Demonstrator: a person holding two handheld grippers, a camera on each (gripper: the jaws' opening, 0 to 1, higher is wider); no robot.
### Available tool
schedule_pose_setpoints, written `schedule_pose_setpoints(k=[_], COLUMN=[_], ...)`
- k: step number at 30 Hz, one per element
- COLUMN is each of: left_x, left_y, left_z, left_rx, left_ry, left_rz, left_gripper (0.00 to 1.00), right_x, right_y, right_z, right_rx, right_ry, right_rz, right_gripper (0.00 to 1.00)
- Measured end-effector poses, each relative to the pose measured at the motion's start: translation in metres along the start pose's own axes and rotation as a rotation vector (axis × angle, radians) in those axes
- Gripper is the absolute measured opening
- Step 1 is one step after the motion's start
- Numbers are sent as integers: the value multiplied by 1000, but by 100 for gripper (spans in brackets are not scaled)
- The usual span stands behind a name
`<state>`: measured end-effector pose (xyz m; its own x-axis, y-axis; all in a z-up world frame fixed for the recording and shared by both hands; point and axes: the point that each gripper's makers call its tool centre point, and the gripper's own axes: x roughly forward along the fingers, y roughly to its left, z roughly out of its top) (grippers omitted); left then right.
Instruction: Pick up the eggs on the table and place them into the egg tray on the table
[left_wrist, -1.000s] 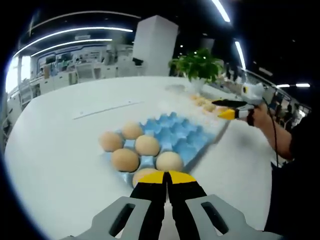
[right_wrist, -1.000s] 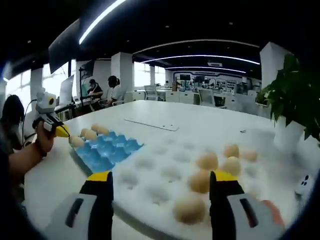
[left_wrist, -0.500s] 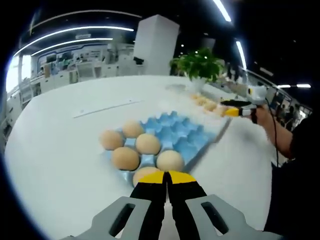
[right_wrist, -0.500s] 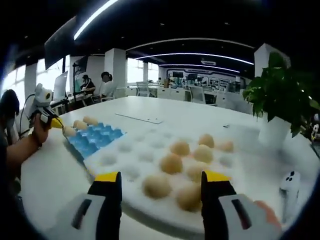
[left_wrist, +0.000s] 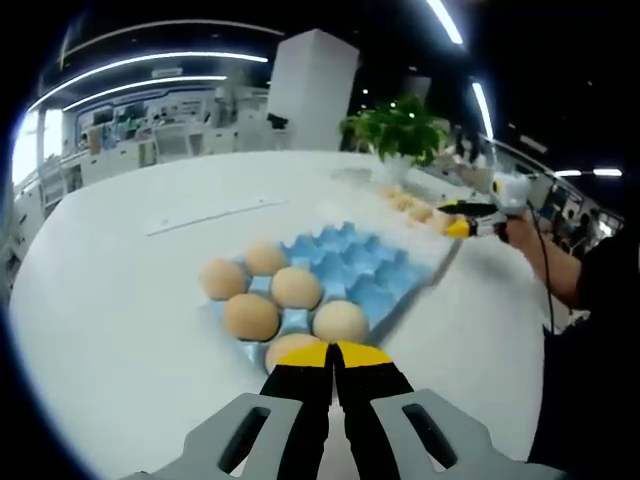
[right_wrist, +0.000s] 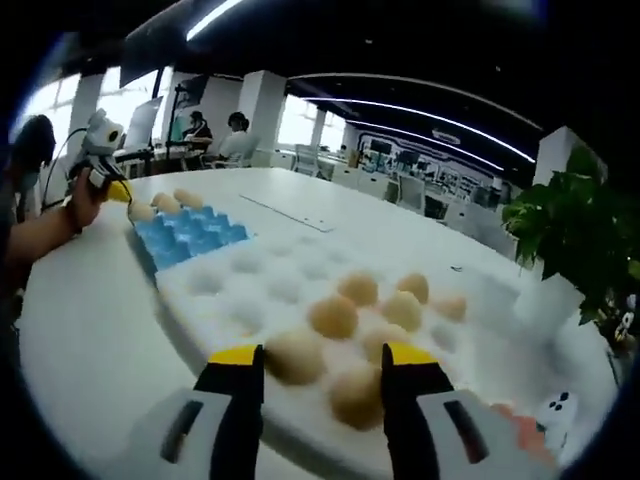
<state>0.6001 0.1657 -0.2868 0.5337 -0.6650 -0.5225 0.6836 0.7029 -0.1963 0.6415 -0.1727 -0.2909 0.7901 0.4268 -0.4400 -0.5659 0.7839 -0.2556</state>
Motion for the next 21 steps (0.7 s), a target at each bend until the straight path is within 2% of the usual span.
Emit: schedule_pose_setpoints(k=[1,4,7,8,10,14,16,17,21], left_x=[0,0,0,0,0,1,1,2,2], left_y=[0,-1,-2,-3,-3,-2,-1,-1,0], left_z=[0,0,-1,-1,-2,-1,0,0,0], left_rx=[1,2,0,-1,-3,-5,-6,-6,-5], left_ry=[0,0,0,-1,-1,-2,-2,-2,-1], left_rz=[2,3,3,3,1,-3,-4,-7,-8], left_gripper=[1,1,1,1,1,1,1,1,1], right_x=[0,1,6,6,7,10,12,14,18], right_y=[2,3,15,14,13,14,13,14,16], right_z=[0,1,2,3,3,3,2,0,-2], right_rx=[-41,-53,-35,-19,12,-2,6,24,83], right_ry=[11,15,44,46,50,75,112,163,239], right_rz=[10,17,111,120,138,159,197,248,335], right_gripper=[45,34,27,26,26,26,27,27,27])
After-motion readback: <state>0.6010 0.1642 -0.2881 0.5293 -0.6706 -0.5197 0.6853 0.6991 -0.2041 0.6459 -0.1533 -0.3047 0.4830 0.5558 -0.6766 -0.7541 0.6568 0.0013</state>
